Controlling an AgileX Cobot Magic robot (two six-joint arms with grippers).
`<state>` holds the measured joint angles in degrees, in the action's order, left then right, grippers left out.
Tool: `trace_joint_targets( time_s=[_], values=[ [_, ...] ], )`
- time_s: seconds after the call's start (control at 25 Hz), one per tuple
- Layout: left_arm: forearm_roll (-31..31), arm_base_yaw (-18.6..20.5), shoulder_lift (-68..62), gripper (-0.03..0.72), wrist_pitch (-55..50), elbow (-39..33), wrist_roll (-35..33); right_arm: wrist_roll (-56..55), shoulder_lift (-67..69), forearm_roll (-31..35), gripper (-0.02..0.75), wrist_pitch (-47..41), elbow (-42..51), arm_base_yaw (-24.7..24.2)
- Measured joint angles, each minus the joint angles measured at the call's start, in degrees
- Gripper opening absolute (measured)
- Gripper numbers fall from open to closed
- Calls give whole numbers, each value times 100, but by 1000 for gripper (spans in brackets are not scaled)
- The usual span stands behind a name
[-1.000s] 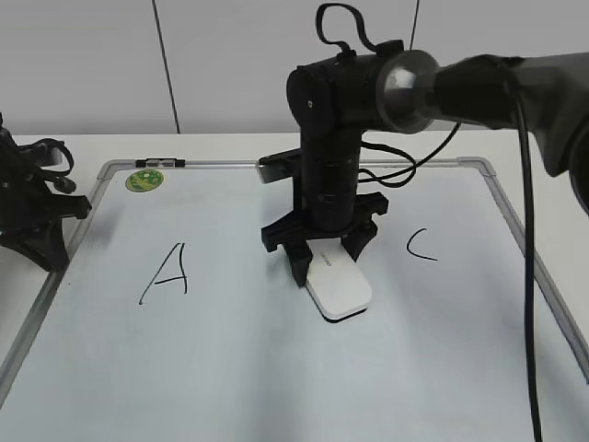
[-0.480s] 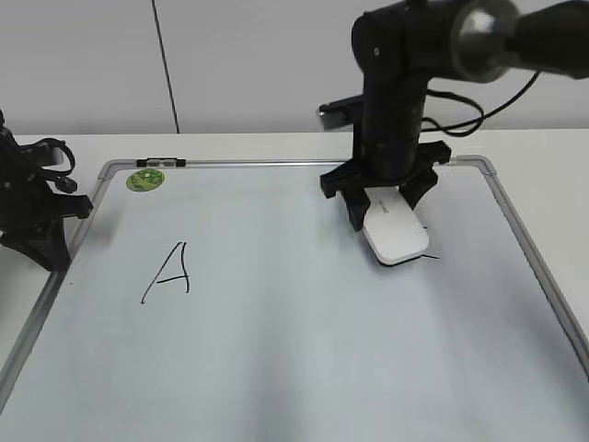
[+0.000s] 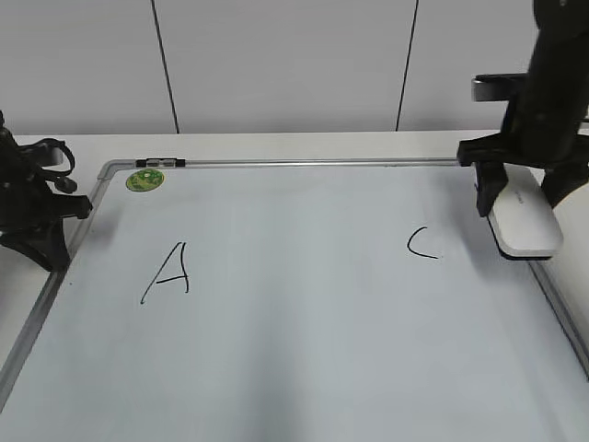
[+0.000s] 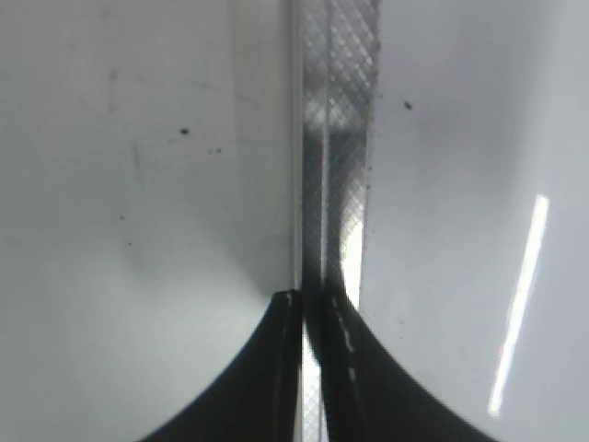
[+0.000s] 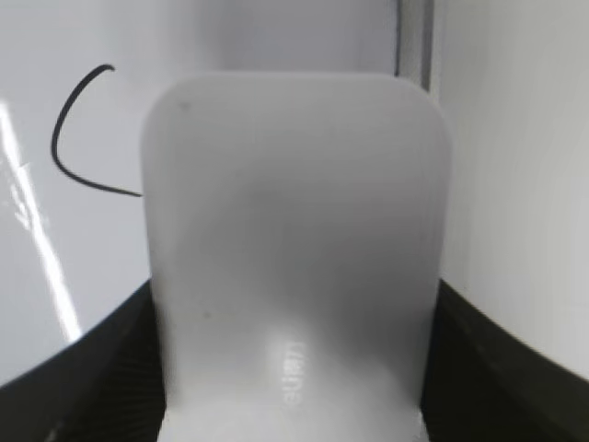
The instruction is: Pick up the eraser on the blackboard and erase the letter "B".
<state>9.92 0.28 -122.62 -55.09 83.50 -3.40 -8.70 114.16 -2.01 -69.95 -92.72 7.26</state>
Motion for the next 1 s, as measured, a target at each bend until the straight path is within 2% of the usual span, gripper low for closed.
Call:
trace_joint_targets(
  time_s=[0.12,0.2,1.0],
  values=[
    [10,0,0,43,0,0,0,550,-47,803,518,0,212,-381],
    [10,0,0,43,0,0,0,689,-47,956,518,0,315,-509],
    [31,0,0,43,0,0,0,807,-47,740,518,0,418,-578]
  ],
)
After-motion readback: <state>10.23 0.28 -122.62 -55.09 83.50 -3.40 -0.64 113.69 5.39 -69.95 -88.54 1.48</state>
